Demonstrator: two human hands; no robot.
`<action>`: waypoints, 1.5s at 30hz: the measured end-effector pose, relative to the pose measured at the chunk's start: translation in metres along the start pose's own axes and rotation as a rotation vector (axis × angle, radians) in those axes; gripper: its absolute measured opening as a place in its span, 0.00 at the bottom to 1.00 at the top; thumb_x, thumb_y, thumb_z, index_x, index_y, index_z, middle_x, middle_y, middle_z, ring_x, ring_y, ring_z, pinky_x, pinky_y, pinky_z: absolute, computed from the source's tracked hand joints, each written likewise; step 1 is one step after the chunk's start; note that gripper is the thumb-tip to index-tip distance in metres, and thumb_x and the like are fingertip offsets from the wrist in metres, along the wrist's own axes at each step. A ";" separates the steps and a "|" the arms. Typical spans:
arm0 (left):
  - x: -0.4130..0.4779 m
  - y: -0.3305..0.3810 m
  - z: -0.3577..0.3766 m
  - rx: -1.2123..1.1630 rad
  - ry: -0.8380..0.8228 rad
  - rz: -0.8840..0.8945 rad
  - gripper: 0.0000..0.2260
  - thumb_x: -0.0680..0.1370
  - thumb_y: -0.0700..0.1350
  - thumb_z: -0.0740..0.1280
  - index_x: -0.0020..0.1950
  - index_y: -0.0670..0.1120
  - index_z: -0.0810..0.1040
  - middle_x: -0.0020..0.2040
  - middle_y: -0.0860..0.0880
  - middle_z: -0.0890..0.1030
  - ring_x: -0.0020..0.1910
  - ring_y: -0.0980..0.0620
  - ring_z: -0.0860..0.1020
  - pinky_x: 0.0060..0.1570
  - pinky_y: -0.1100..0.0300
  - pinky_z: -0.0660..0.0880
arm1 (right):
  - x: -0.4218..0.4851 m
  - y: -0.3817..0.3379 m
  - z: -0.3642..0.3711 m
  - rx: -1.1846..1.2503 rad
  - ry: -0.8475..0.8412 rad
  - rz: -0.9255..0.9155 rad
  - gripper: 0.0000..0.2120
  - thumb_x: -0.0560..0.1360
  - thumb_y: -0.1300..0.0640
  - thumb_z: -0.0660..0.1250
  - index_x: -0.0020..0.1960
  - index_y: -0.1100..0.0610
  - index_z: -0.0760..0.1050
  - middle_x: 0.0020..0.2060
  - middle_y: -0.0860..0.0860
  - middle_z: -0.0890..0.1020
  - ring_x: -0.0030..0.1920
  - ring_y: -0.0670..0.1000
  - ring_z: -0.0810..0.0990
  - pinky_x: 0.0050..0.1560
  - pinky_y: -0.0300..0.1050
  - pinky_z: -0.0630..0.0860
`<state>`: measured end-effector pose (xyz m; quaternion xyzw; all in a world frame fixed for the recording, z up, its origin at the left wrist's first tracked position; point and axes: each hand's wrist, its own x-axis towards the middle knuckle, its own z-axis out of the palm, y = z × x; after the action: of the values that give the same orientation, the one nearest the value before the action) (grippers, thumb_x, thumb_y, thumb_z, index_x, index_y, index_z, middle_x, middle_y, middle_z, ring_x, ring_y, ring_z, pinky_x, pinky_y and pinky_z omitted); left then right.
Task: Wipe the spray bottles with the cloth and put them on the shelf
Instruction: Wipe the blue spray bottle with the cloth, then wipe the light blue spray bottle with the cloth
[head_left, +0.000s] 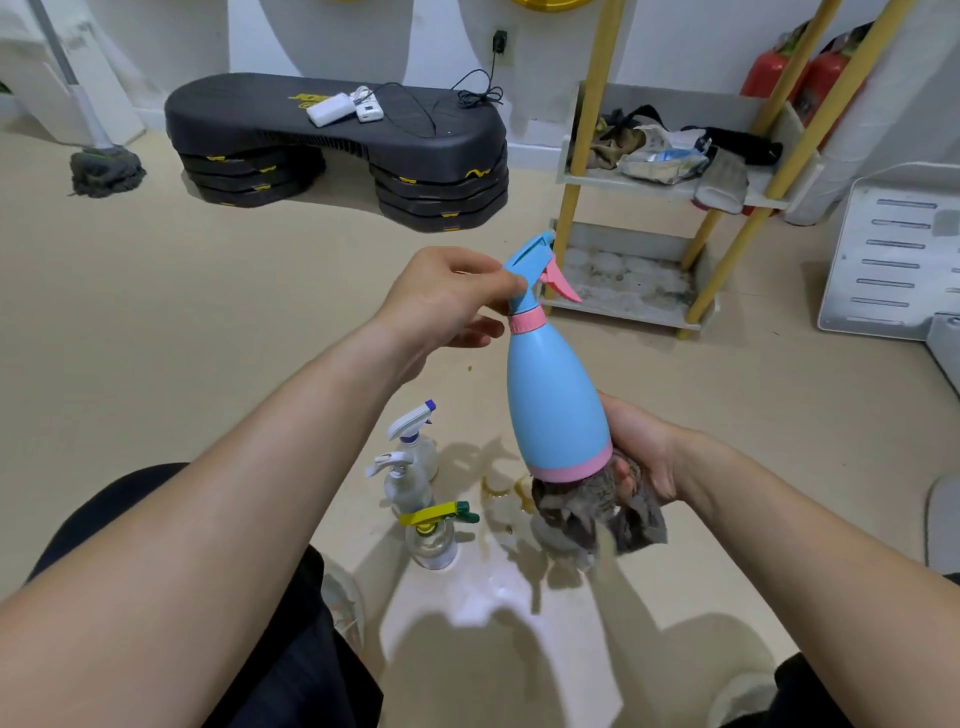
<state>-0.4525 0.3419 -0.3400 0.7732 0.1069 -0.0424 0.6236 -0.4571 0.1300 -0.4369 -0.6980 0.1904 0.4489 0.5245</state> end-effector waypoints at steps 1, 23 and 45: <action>0.001 -0.003 0.000 0.021 0.001 0.001 0.07 0.75 0.41 0.71 0.50 0.41 0.84 0.40 0.46 0.84 0.32 0.50 0.80 0.35 0.62 0.79 | 0.003 0.001 0.001 -0.023 0.039 -0.022 0.25 0.78 0.39 0.58 0.28 0.52 0.65 0.19 0.48 0.63 0.17 0.45 0.60 0.21 0.30 0.58; 0.056 -0.113 0.020 0.587 0.116 0.218 0.05 0.71 0.46 0.74 0.47 0.52 0.84 0.44 0.54 0.83 0.45 0.51 0.80 0.44 0.52 0.78 | 0.048 -0.005 0.004 0.002 0.350 -0.354 0.09 0.79 0.63 0.57 0.43 0.63 0.73 0.25 0.57 0.80 0.27 0.57 0.78 0.33 0.48 0.74; 0.137 -0.254 0.037 1.337 -0.043 0.028 0.13 0.78 0.51 0.70 0.56 0.43 0.76 0.48 0.42 0.78 0.40 0.42 0.73 0.38 0.55 0.67 | 0.186 0.025 0.025 -0.223 0.250 -0.148 0.15 0.74 0.53 0.61 0.50 0.62 0.80 0.37 0.61 0.86 0.45 0.63 0.86 0.57 0.60 0.81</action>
<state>-0.3719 0.3720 -0.6181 0.9936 0.0352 -0.1069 0.0129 -0.3886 0.1812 -0.6055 -0.8143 0.1513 0.3373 0.4476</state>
